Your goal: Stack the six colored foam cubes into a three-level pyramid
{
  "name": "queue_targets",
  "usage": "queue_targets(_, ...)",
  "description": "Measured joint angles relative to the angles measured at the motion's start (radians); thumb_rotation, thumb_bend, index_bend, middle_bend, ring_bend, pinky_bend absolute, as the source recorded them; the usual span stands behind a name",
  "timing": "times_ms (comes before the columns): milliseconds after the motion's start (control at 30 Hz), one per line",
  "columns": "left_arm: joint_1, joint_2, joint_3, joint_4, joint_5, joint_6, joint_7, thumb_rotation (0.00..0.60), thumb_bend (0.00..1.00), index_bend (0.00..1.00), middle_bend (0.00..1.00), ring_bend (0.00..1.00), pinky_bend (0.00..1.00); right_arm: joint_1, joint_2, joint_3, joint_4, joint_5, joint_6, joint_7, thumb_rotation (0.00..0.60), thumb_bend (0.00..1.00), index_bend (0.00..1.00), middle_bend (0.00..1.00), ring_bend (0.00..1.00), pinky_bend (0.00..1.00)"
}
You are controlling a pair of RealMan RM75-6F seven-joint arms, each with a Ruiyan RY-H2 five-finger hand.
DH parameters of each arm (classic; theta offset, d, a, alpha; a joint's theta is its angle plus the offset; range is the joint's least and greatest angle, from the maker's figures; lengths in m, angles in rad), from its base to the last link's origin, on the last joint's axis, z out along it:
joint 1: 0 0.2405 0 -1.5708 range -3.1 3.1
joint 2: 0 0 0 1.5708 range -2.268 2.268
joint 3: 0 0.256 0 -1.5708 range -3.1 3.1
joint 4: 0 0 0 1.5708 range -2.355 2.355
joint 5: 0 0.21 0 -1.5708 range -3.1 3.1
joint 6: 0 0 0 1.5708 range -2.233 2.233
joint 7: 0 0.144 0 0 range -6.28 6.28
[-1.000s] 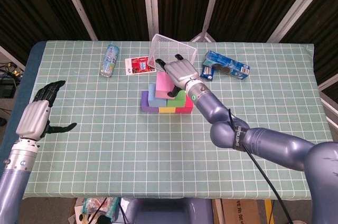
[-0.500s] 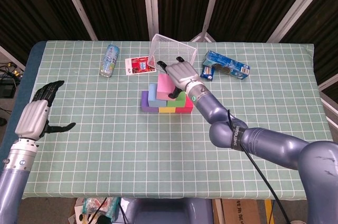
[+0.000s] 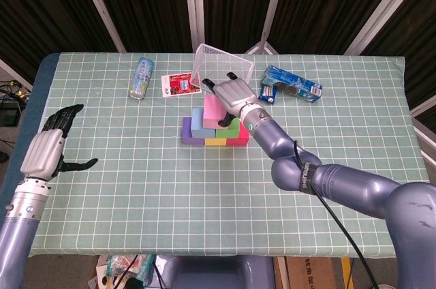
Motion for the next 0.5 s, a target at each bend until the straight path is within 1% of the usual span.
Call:
queue_targets(367, 0.0, 0.0, 0.0, -0.001, 0.001, 0.0, 0.0, 0.6, 0.11, 0.0, 0.04, 0.02, 0.05, -0.01, 0.012, -0.002, -0.003, -0.065, -0.008, 0.015, 0.6, 0.25, 0.0, 0.44, 0.32, 0.0)
queue_targets(500, 0.001, 0.001, 0.0, -0.003, 0.003, 0.003, 0.0, 0.6, 0.11, 0.0, 0.04, 0.02, 0.05, -0.012, 0.012, -0.005, -0.002, -0.072, -0.005, 0.021, 0.6, 0.25, 0.0, 0.44, 0.32, 0.0)
